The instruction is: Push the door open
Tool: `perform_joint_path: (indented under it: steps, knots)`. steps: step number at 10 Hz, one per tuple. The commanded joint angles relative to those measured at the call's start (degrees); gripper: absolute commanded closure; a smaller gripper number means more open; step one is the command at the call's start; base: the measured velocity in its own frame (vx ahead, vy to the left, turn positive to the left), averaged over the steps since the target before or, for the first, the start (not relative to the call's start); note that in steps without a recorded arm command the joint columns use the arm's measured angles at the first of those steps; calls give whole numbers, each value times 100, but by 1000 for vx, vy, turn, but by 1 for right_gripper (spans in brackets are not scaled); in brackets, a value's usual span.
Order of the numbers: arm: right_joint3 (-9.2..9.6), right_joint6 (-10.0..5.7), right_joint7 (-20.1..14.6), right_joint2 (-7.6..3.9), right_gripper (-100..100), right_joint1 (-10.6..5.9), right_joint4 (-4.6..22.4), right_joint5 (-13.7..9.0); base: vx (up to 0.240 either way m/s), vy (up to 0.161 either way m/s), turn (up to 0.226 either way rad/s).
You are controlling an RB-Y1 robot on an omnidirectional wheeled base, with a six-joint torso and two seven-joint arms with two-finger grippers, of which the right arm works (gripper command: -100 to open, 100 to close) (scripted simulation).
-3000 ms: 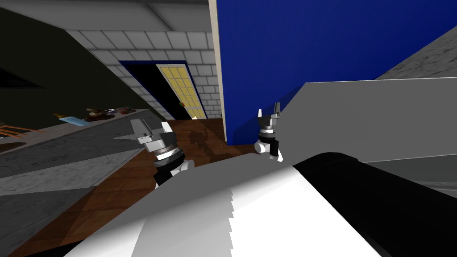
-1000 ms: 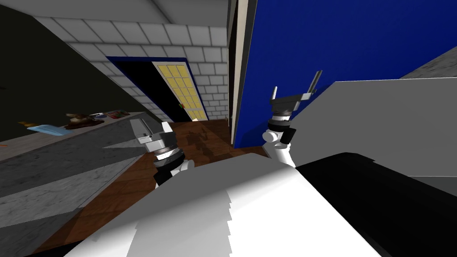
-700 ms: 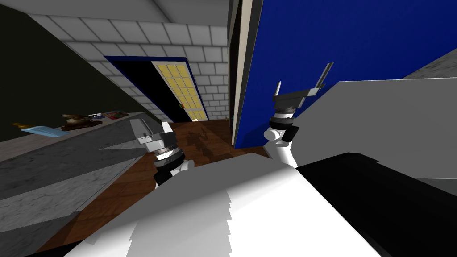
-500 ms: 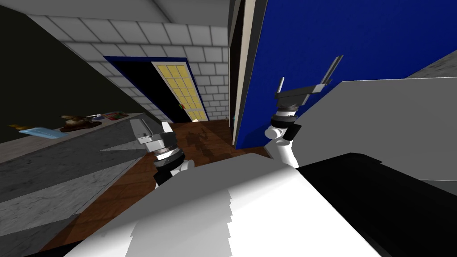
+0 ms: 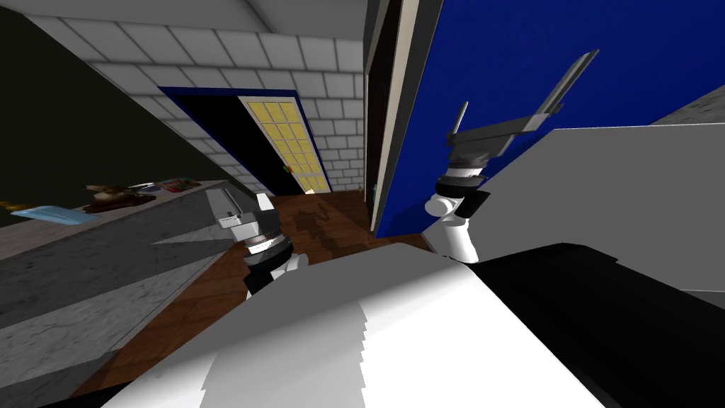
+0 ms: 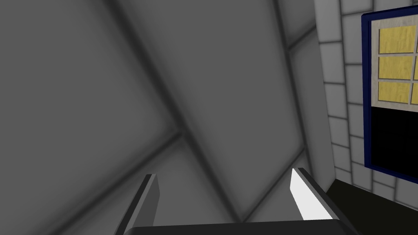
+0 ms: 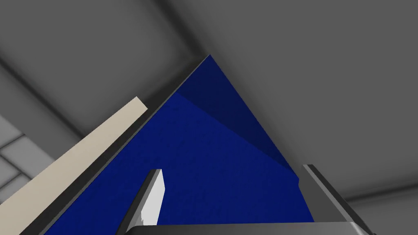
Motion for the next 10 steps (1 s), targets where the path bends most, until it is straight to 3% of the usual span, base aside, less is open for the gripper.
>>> perform_joint_path:
  steps: [1, 10]
  knots:
    - [-70, -13, -42, -120, -100, -103, -6, -190, 72, 94, -22]
    - [-501, -144, -330, -879, -100, -711, 45, -1300, 77, 85, -19]
